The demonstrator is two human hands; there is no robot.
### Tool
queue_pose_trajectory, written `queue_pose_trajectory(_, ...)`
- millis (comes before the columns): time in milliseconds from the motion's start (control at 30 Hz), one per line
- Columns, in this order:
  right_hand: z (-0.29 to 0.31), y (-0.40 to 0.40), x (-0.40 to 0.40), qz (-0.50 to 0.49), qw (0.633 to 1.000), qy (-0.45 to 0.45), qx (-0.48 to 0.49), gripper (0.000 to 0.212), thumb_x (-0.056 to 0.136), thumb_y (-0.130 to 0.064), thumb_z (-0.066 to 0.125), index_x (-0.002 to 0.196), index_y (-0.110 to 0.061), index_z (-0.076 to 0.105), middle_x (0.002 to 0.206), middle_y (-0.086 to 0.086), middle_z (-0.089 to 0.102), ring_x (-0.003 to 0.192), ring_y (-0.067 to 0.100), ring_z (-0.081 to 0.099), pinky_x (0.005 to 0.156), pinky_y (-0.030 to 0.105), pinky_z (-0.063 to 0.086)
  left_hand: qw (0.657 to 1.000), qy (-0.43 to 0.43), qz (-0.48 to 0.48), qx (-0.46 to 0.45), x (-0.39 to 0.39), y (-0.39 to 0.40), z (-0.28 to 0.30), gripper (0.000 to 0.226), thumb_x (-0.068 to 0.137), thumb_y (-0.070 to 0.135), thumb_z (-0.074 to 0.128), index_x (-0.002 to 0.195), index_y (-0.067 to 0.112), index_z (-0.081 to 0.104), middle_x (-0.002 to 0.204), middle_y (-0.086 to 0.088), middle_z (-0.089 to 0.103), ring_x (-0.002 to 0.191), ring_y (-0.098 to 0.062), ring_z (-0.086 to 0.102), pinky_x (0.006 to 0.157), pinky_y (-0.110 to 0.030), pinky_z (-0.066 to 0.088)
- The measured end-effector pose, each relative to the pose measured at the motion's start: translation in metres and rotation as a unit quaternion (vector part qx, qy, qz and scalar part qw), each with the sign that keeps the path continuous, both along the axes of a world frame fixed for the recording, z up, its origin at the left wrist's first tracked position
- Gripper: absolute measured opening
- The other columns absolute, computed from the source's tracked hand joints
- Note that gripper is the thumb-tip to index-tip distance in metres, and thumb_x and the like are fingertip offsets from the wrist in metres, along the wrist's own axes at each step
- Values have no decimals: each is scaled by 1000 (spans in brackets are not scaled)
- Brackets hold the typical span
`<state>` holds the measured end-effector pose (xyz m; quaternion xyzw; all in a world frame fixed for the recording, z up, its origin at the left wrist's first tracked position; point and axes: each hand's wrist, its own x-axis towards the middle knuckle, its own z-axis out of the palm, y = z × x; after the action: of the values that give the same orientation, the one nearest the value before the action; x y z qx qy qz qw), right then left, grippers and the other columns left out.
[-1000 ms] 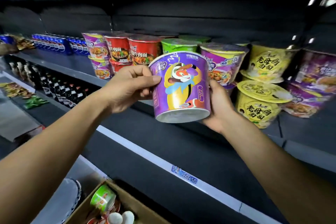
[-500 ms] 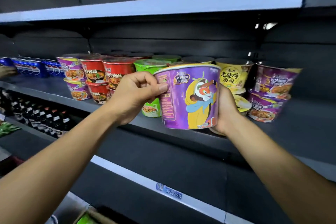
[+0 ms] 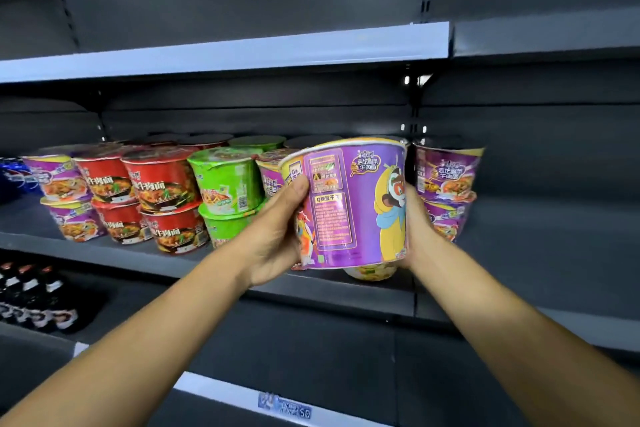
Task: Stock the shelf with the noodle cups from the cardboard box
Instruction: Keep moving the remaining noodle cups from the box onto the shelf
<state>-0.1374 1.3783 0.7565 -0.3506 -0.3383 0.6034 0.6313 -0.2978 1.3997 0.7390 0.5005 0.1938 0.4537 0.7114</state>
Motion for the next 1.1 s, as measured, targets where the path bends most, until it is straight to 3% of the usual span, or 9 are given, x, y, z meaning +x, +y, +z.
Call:
queue_pose_trajectory(67, -2, 4, 11, -44, 999, 0, -12, 44, 100, -27, 38, 63, -12, 56, 37, -3, 56, 29, 8, 53, 31, 14, 40, 1000, -13, -3, -11, 15, 0, 2, 123, 31, 49, 94, 138, 10, 46, 122, -11, 63, 98, -21, 68, 81, -42, 58)
queue_pose_trajectory(200, -3, 12, 42, -114, 993, -33, -28, 36, 99, -15, 38, 65, -11, 48, 38, -2, 55, 28, 7, 51, 33, 15, 40, 1000, -15, 13, 5, 43, 0, 9, 126, 38, 49, 93, 143, 12, 35, 119, -10, 64, 95, -20, 69, 75, -38, 57)
queue_pose_trajectory(300, 0, 16, 63, -125, 989, -70, -28, 34, 98, -17, 39, 66, -14, 52, 49, 0, 62, 35, 10, 57, 41, 21, 49, 998, -5, 44, 36, 64, 2, 11, 106, 51, 44, 89, 139, 16, 37, 112, -6, 67, 94, -20, 69, 79, -40, 56)
queue_pose_trajectory(400, 1, 24, 84, -132, 984, -116, -28, 30, 95, -33, 50, 76, -13, 62, 66, 1, 70, 57, 17, 68, 64, 32, 57, 996, 28, 78, 46, 85, 4, 12, 82, 65, 39, 80, 133, 23, 38, 112, -6, 69, 97, -24, 69, 85, -48, 54)
queue_pose_trajectory(500, 5, 28, 104, -121, 984, -122, -38, 56, 89, -60, 47, 111, -13, 66, 102, 9, 73, 92, 29, 70, 86, 48, 54, 986, 77, 114, 89, 106, 9, 15, 86, 63, 48, 80, 132, 30, 33, 112, -6, 69, 94, -22, 71, 82, -43, 57)
queue_pose_trajectory(567, 6, 29, 120, -117, 985, -117, -42, 68, 87, -69, 40, 118, -13, 64, 108, 12, 71, 98, 31, 69, 92, 47, 51, 982, 91, 128, 109, 119, 10, 17, 82, 64, 49, 72, 133, 29, 32, 108, -4, 69, 87, -17, 72, 75, -36, 58)
queue_pose_trajectory(700, 5, 29, 148, -97, 990, -92, -50, 59, 89, -64, 39, 104, -13, 66, 106, 14, 71, 89, 30, 69, 83, 40, 53, 979, 111, 124, 120, 139, 11, 18, 42, 88, 38, 57, 125, 27, 42, 100, -2, 67, 69, -2, 68, 55, -21, 53)
queue_pose_trajectory(867, -11, 40, 176, -134, 986, -64, -82, 41, 92, -40, 41, 66, -12, 58, 65, 10, 68, 58, 24, 64, 60, 28, 49, 968, 164, 108, 155, 150, 18, 13, 27, 92, 30, 54, 115, 15, 53, 96, -5, 66, 66, 3, 65, 53, -14, 49)
queue_pose_trajectory(1100, -44, 65, 199, -118, 984, -65, -117, 34, 88, -37, 47, 91, -7, 62, 92, 17, 65, 72, 30, 63, 64, 29, 50, 939, 254, 103, 206, 154, 38, -5, 26, 74, 23, 73, 94, 12, 63, 91, 0, 66, 79, -8, 67, 62, -20, 53)
